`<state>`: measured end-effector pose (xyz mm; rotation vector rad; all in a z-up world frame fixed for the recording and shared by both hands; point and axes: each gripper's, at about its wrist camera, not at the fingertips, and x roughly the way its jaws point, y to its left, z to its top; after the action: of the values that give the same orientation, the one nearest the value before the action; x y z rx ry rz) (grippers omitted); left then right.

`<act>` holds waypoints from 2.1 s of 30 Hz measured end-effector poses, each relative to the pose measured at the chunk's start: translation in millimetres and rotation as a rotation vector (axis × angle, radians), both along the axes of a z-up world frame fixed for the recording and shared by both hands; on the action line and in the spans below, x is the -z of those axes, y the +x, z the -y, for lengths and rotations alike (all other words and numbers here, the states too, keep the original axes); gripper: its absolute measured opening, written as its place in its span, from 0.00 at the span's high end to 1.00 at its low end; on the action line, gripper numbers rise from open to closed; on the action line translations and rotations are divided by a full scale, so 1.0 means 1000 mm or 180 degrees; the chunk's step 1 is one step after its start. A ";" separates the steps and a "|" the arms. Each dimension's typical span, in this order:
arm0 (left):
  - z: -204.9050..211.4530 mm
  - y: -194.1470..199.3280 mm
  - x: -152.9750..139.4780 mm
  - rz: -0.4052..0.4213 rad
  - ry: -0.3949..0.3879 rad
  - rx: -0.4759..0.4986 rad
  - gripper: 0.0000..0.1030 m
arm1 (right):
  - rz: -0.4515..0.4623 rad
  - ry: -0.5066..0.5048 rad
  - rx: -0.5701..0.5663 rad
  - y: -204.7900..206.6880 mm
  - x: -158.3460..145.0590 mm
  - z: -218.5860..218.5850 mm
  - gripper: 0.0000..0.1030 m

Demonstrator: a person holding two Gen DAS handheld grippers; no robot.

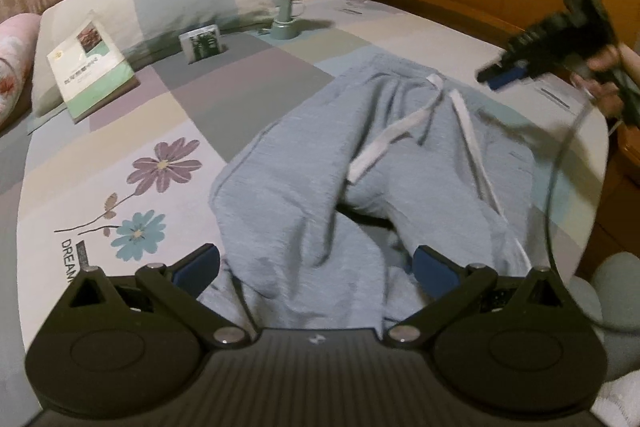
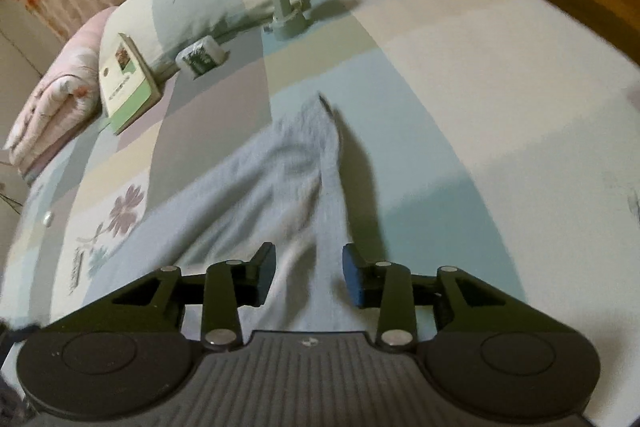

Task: Fold clothes
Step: 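Lift the waistband with the right gripper and pull it away to spread the pants, then open the right gripper to lay the waistband flat on the bed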

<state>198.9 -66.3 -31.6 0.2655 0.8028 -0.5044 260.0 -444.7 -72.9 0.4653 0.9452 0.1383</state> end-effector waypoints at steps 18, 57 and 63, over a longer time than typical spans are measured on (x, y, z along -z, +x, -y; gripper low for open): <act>0.004 -0.023 0.008 -0.0011 -0.0038 -0.0012 0.01 | 0.0179 0.1296 0.0745 -0.094 0.104 -0.005 0.50; -0.059 -0.057 0.026 -0.0052 0.0576 -0.0408 0.01 | 0.0366 -0.0076 0.0526 -0.151 -0.006 -0.065 0.26; -0.057 -0.084 0.037 -0.0154 0.0736 0.0126 0.01 | 0.0445 -0.0124 0.0402 -0.155 -0.016 -0.080 0.20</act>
<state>114.5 -9.6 -68.6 0.4850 0.9054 -0.4565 104.7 -364.6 -56.4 0.4718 0.7780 0.0374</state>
